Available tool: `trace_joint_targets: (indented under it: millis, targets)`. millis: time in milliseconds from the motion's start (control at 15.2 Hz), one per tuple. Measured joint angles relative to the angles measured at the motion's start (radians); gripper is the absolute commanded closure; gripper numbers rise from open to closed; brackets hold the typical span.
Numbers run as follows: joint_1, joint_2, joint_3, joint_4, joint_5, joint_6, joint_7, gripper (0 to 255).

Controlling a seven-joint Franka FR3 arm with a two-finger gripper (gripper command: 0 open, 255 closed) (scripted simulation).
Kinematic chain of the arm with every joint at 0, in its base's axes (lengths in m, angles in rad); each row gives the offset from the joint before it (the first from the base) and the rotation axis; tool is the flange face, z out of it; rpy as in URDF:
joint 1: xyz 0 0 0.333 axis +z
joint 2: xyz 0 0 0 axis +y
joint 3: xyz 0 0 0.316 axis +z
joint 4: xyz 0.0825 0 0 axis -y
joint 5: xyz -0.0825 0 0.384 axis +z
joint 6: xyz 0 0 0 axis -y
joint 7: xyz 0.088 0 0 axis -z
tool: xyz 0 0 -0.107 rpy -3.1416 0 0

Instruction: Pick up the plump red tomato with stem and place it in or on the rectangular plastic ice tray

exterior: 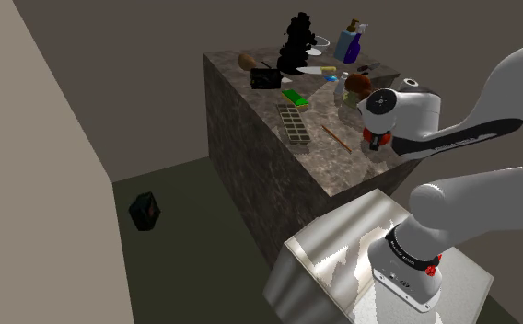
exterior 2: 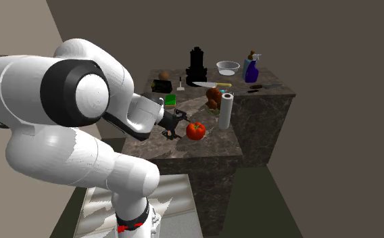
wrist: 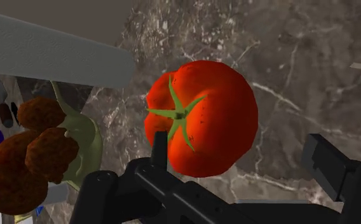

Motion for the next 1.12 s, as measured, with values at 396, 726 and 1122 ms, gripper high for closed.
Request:
trace_joint_targets:
  millis: [396, 726, 1122]
  targets:
    - [-0.063, 0.135, -0.022, 0.053, -0.183, 0.052, 0.128, 0]
    - [-0.074, 0.158, -0.030, 0.062, -0.218, 0.061, 0.151, 0]
    - [-0.073, 0.158, -0.029, 0.063, -0.220, 0.062, 0.152, 255]
